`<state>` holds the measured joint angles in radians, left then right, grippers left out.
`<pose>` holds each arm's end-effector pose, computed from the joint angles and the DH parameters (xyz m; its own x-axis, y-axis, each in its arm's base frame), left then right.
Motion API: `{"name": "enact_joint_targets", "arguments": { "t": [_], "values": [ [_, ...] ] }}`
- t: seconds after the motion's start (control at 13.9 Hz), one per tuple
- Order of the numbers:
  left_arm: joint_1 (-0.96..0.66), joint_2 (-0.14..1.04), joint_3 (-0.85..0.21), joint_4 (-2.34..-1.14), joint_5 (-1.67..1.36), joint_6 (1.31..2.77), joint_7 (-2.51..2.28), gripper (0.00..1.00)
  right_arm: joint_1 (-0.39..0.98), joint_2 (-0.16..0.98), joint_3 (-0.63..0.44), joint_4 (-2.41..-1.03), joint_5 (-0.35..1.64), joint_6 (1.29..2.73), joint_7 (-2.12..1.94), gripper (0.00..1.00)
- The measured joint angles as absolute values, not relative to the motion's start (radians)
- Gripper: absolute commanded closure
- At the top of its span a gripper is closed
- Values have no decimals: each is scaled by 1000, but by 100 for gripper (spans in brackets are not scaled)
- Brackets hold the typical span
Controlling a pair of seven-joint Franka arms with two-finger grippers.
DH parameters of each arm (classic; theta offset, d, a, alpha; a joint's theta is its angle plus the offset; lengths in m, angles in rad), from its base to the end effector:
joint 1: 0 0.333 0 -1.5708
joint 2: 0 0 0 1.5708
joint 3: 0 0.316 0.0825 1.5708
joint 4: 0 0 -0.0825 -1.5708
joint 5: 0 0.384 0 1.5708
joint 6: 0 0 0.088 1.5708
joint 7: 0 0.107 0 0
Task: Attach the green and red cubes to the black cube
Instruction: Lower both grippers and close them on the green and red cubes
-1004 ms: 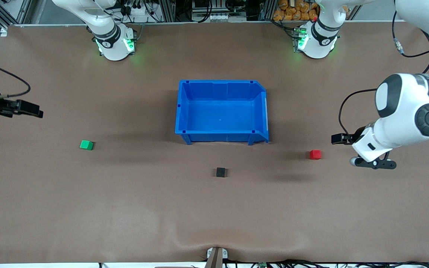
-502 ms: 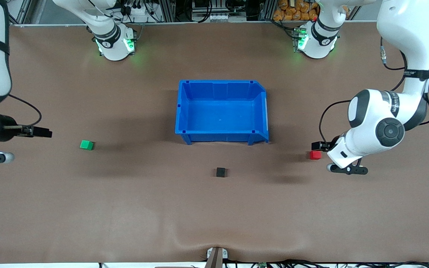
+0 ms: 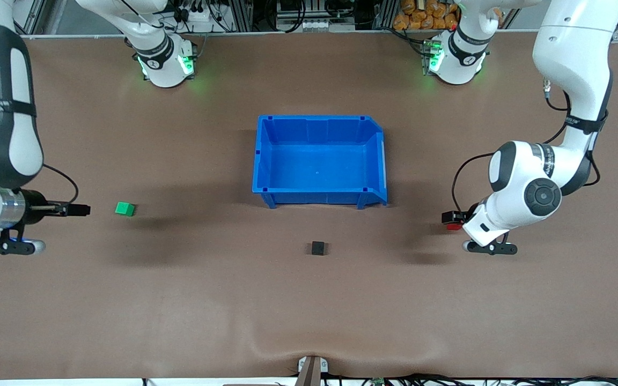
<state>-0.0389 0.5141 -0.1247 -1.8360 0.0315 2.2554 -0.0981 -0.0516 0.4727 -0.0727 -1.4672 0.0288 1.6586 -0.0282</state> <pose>0.6286 -0.0981 0.2438 0.9928 -0.0743 -0.0934 -0.0719 -0.9970 0.0297 0.6561 -0.0720 0.3886 0.9563 -0.0951 -0.2764 -0.0995 -0.9950 -0.0016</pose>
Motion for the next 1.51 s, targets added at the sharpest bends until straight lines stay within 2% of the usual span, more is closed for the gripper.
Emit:
{"name": "enact_joint_targets", "arguments": {
  "t": [0.72, 1.22, 1.36, 1.43, 1.51],
  "values": [
    [-39, 600, -125, -1837, 61, 2318, -98, 0, -69, 611, -72, -1477, 29, 1697, -28, 0],
    [-39, 620, -125, -1837, 61, 2352, -98, 0, -74, 654, -73, -1595, 29, 1893, -28, 0],
    [-39, 624, -125, -1837, 61, 2353, -98, 0, -74, 660, -73, -1620, 29, 1917, -28, 14],
    [-40, 626, -125, -1837, 61, 2353, -98, 0, -74, 664, -73, -1625, 29, 1918, -28, 16],
    [-40, 627, -125, -1837, 61, 2353, -98, 6, -75, 668, -73, -1628, 29, 1918, -28, 16]
  ]
}}
